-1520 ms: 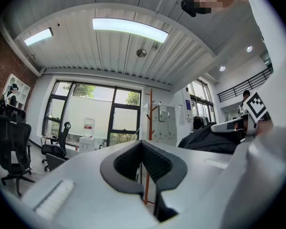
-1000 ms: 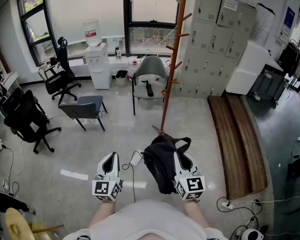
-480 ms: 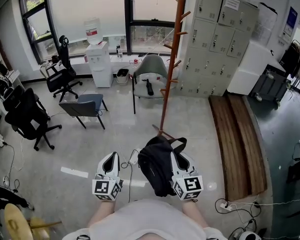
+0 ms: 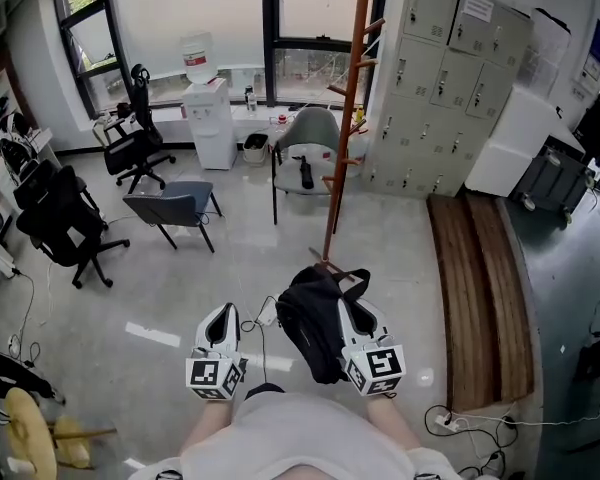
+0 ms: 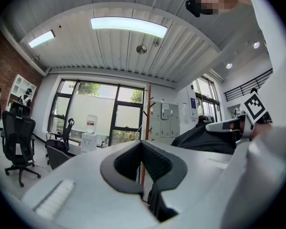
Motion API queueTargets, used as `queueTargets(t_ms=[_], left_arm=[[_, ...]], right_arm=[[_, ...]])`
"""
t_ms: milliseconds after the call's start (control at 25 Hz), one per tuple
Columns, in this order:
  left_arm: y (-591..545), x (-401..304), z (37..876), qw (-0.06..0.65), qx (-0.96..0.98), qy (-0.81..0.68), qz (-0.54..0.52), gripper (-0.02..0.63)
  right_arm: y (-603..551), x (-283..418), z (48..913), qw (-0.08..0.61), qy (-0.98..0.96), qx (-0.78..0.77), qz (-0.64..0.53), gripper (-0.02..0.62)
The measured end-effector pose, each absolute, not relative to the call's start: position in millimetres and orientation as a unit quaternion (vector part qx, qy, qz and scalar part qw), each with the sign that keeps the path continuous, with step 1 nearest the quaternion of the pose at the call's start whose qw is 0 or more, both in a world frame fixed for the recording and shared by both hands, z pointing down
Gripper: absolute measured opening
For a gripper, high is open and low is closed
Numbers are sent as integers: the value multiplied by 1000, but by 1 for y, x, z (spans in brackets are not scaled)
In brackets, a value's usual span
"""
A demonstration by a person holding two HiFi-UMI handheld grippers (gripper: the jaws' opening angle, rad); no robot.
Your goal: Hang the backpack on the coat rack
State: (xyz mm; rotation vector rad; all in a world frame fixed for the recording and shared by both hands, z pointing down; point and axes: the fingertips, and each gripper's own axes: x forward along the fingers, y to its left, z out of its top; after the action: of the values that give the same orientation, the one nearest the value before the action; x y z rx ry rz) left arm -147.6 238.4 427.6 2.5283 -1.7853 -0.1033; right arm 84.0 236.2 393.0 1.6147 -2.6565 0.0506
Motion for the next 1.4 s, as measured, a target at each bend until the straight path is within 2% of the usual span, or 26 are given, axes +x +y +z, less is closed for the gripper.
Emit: queueTargets(t_ms=[640,1400], left_arm=[[154,-135,448,37,827,-560,-24,9],[-109,-185,447,35,863,-503,-21,9]], right_arm=[[157,102,413,22,-843,537,31,41],[-74,50,413,20,-814,580,37,41]])
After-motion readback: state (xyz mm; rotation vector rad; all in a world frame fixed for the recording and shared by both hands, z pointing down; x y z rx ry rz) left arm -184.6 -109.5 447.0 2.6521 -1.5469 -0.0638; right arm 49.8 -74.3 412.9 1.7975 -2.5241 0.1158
